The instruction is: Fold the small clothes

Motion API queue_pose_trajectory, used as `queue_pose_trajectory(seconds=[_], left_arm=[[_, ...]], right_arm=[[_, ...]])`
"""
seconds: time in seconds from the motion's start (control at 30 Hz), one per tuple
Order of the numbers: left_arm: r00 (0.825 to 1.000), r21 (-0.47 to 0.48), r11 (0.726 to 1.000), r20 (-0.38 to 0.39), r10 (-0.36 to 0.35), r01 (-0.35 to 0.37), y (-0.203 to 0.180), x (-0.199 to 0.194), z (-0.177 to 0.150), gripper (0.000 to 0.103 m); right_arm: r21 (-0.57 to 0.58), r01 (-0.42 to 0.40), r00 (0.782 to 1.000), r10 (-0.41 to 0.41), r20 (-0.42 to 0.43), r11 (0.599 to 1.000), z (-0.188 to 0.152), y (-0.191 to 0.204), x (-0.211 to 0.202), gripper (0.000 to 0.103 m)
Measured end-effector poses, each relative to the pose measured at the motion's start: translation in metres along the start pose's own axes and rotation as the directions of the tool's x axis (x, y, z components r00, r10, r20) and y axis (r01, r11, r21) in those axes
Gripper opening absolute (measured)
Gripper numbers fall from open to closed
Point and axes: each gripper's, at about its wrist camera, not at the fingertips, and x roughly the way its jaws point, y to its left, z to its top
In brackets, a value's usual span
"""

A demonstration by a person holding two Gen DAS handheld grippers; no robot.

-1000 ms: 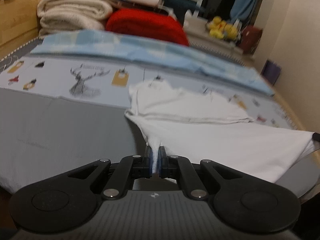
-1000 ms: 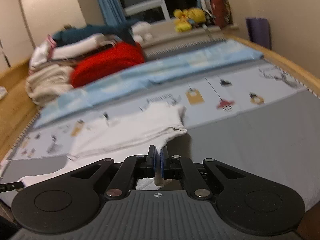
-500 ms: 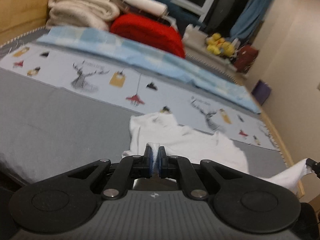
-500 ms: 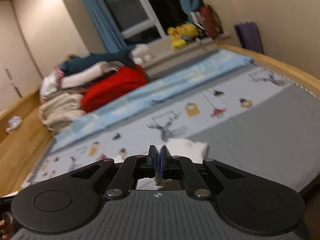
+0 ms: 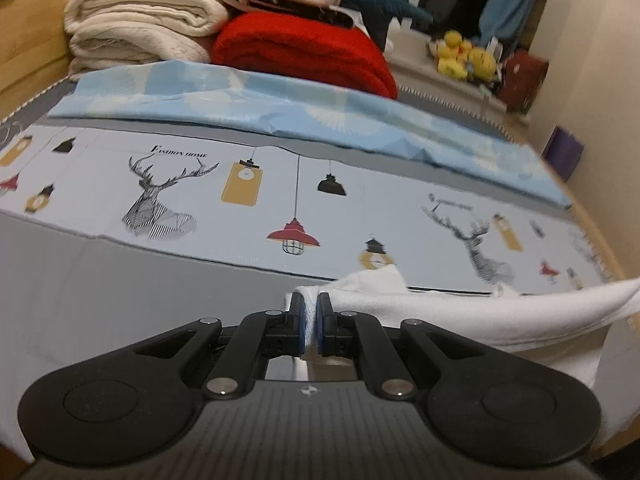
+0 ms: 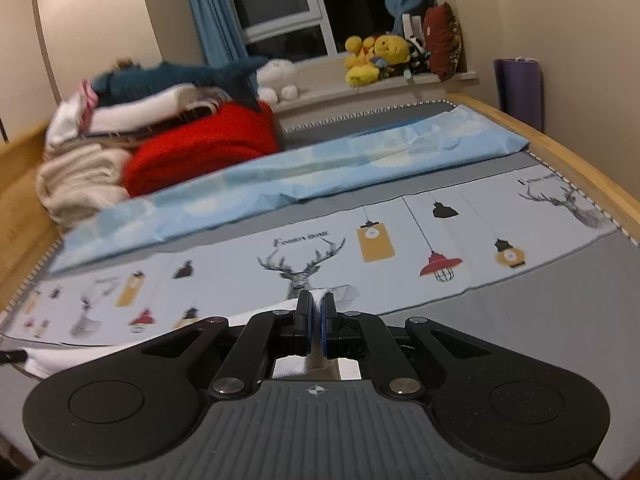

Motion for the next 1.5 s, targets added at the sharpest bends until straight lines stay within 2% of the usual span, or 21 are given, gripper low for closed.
queue_pose_trajectory(seconds=[0.17,0.3,0.5,0.53,0.7,0.73,0.8,1.0,1.37,1.43,1.5], left_arm=[[0.995,0.006,0.999,-0.099,0.032,-0.031,0.005,0.057,-0.010,0.006],[0.989,0.006,1.000,-0.143,0.029,-0.028,0.010,0.079,-0.010,0.006],[0.986,-0.070,0.998,-0.166,-0.008,-0.004,0.024,0.092,-0.007,0.007],[0.987,-0.081,0.997,-0.162,-0.008,-0.005,0.024,0.091,-0.006,0.011],[0.991,-0.121,0.991,-0.126,0.039,-0.054,0.035,0.079,-0.004,0.018],[0.990,-0.124,0.990,-0.133,0.046,-0.062,0.037,0.078,-0.006,0.018],[0.987,-0.116,0.990,-0.150,0.060,-0.078,0.039,0.076,-0.008,0.018],[0.978,-0.063,0.991,-0.183,0.100,-0.114,0.030,0.069,-0.016,0.023],[0.982,0.012,0.995,-0.161,0.103,-0.102,0.001,0.056,-0.010,0.024],[0.982,-0.003,0.996,-0.165,0.093,-0.094,0.003,0.055,-0.009,0.024],[0.979,-0.067,0.997,-0.203,0.032,-0.046,0.012,0.057,-0.006,0.024]], right_arm=[[-0.015,0.062,0.992,-0.063,-0.107,0.998,-0.011,0.000,0.073,0.003],[-0.006,0.124,0.970,-0.122,-0.209,0.992,-0.038,-0.007,0.108,0.003],[-0.038,0.134,0.966,-0.139,-0.219,0.990,-0.038,-0.004,0.124,0.003],[-0.040,0.136,0.964,-0.141,-0.225,0.990,-0.038,-0.004,0.126,0.003],[-0.054,0.150,0.962,-0.159,-0.224,0.987,-0.039,-0.006,0.127,0.006],[-0.045,0.169,0.961,-0.175,-0.216,0.985,-0.038,-0.009,0.125,0.006],[-0.023,0.208,0.959,-0.209,-0.193,0.978,-0.036,-0.016,0.118,0.014],[-0.002,0.221,0.957,-0.217,-0.190,0.975,-0.039,-0.034,0.101,0.014],[-0.021,0.192,0.965,-0.193,-0.180,0.981,-0.038,-0.037,0.084,0.014],[-0.023,0.189,0.965,-0.190,-0.179,0.982,-0.037,-0.036,0.083,0.014],[-0.024,0.183,0.967,-0.185,-0.174,0.983,-0.036,-0.034,0.081,0.014]])
